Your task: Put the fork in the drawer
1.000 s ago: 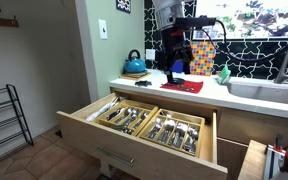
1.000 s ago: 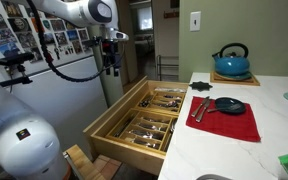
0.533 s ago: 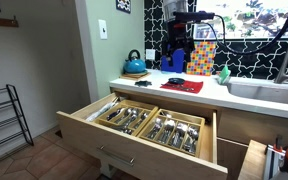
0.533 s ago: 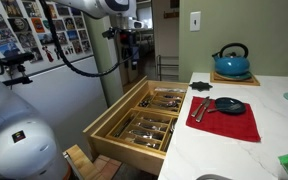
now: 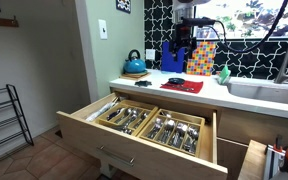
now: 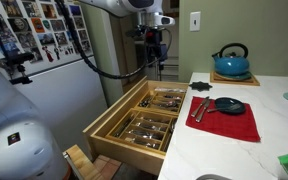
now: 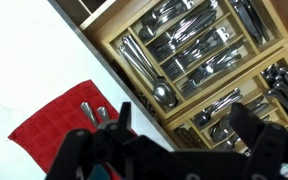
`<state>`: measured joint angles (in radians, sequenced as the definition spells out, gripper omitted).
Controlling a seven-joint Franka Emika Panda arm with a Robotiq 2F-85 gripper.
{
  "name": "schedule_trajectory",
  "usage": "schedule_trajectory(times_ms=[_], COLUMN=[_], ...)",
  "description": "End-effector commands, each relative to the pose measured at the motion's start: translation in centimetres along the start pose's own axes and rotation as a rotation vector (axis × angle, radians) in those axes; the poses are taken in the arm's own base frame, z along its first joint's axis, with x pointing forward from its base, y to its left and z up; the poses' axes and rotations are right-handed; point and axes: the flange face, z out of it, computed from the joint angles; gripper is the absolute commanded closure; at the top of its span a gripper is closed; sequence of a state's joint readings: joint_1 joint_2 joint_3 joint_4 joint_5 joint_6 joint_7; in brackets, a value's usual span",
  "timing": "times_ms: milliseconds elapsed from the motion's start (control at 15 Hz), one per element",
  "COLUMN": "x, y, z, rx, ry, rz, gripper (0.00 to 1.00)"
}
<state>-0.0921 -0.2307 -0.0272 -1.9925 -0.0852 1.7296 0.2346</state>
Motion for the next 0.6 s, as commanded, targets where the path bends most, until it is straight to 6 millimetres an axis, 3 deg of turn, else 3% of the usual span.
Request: schedule_trajectory(times_ms=[0,267,533], x=[2.9,5.9,8.6], y=[4.5,9.5,12.8], z=[0.7,1.6,3.3], rx=[0.021,0.028,0.048], ry=[0.038,0.114,0.158], rz=[-0.005,0.015,0.081], gripper=[0.0,0.0,0.0])
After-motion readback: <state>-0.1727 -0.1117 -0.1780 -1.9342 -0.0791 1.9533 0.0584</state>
